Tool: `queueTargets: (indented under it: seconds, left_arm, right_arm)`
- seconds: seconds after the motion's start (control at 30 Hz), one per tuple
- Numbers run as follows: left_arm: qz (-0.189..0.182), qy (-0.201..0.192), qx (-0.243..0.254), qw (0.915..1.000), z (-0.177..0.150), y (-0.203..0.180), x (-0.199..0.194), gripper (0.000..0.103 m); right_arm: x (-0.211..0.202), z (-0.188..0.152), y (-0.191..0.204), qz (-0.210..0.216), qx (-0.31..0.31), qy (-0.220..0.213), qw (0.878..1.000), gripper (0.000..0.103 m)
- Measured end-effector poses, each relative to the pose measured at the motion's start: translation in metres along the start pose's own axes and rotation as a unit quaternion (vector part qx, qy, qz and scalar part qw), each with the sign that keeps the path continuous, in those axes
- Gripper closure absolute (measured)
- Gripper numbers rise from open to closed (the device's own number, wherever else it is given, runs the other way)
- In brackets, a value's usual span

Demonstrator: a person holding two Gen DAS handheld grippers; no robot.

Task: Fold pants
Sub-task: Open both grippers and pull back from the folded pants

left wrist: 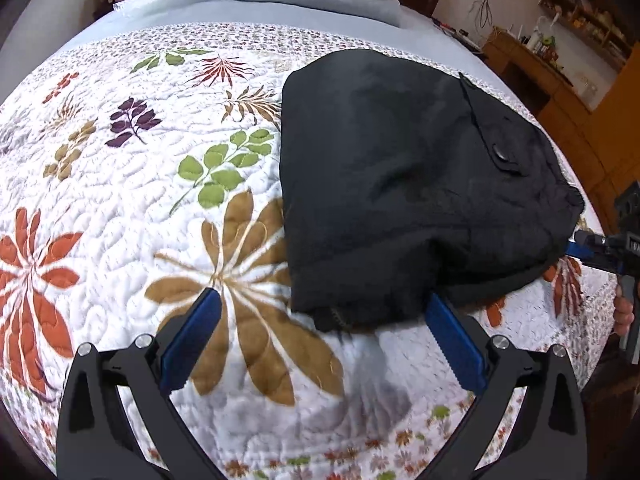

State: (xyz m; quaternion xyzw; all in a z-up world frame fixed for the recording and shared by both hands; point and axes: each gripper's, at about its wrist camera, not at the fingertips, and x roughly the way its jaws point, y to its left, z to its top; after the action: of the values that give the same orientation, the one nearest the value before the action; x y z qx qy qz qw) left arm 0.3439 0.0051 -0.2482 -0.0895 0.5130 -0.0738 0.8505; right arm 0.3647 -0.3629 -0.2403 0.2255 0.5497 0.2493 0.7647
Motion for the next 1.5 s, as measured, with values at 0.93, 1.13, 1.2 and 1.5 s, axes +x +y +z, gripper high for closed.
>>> queueTargets:
  seconds: [0.93, 1.13, 1.2, 1.5]
  left_arm:
    - [0.016, -0.078, 0.034, 0.9963, 0.006, -0.052, -0.083, 0.003]
    - [0.02, -0.079, 0.003, 0.9967, 0.014, -0.038, -0.072, 0.003]
    - [0.021, -0.066, -0.012, 0.9975, 0.019, -0.028, -0.057, 0.003]
    - [0.031, -0.014, -0.031, 0.999, 0.023, -0.012, -0.018, 0.002]
  right_arm:
    - [-0.039, -0.006, 0.048, 0.052, -0.047, -0.075, 0.995, 0.039]
    - [-0.027, 0.017, 0.062, 0.064, -0.044, -0.087, 0.993, 0.039]
    - [-0.016, 0.018, 0.062, 0.041, -0.044, -0.072, 0.996, 0.039]
    - [-0.013, 0.011, 0.053, 0.034, -0.034, -0.062, 0.997, 0.04]
